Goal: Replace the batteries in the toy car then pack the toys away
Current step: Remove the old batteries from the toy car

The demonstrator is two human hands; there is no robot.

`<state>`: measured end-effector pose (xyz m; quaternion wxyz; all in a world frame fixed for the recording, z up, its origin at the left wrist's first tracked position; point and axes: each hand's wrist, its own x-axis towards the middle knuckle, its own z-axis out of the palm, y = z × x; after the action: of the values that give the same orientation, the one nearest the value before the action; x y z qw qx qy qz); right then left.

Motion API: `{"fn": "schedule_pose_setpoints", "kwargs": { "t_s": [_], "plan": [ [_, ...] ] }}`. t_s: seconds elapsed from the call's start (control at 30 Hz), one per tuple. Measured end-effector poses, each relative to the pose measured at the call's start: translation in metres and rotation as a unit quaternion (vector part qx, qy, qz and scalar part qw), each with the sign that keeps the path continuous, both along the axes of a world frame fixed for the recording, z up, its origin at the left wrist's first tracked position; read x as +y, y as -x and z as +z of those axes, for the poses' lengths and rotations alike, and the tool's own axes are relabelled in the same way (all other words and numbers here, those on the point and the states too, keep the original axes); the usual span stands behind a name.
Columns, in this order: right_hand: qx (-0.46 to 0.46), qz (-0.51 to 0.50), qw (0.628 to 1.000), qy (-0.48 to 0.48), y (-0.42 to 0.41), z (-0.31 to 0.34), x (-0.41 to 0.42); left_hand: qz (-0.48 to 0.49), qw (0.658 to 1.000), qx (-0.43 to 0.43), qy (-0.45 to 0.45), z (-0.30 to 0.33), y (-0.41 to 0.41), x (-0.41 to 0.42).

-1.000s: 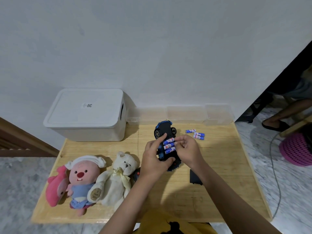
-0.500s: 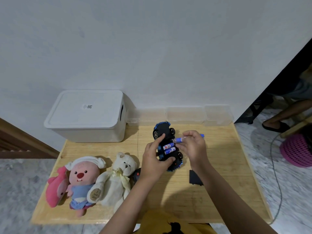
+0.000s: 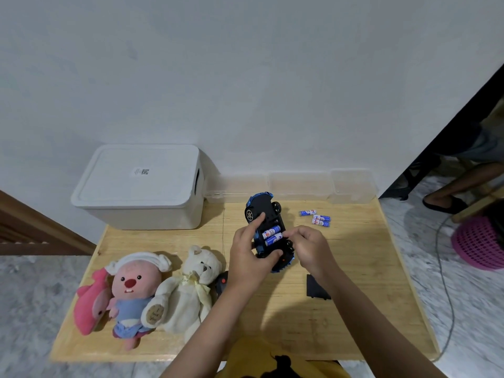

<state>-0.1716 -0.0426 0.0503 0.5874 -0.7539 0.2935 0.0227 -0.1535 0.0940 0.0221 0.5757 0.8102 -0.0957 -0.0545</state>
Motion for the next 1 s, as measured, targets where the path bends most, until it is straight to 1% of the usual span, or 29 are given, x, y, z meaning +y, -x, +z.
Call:
{"fn": "schedule_pose_setpoints", "kwargs": {
  "t_s": [0.23, 0.4, 0.5, 0.6, 0.7, 0.8, 0.87, 0.93, 1.0],
  "plan": [
    [0.009, 0.021, 1.0, 0.005, -0.004, 0.001, 0.006, 0.014, 1.0, -0.009, -0.003, 0.0, 0.001, 0.002],
    [0.017, 0.013, 1.0, -0.01, -0.006, 0.002, 0.006, 0.017, 1.0, -0.012, 0.008, 0.001, 0.001, 0.004],
    [-0.019, 0.006, 1.0, -0.002, -0.005, 0.001, 0.006, 0.024, 1.0, -0.008, 0.01, 0.001, -0.001, 0.004],
    [-0.079, 0.015, 0.995, 0.055, -0.004, -0.001, 0.008, 0.02, 1.0, -0.004, 0.011, -0.001, -0.002, 0.005],
    [-0.093, -0.002, 0.994, 0.066, -0.007, -0.002, 0.008, 0.008, 1.0, -0.002, 0.007, -0.001, 0.0, 0.002],
    [-0.102, -0.034, 0.994, 0.008, -0.011, 0.002, 0.004, 0.007, 1.0, -0.003, 0.006, 0.001, 0.001, 0.001],
    [-0.099, -0.072, 0.989, -0.087, -0.013, 0.007, 0.0, 0.01, 1.0, -0.003, 0.009, 0.001, 0.0, 0.002],
    [-0.099, -0.106, 0.969, -0.202, -0.014, 0.011, -0.005, 0.014, 1.0, -0.003, 0.011, 0.001, -0.001, 0.003],
    [-0.094, -0.119, 0.95, -0.274, -0.014, 0.015, -0.008, 0.015, 1.0, -0.004, 0.012, 0.002, -0.001, 0.004]
  ]
}}
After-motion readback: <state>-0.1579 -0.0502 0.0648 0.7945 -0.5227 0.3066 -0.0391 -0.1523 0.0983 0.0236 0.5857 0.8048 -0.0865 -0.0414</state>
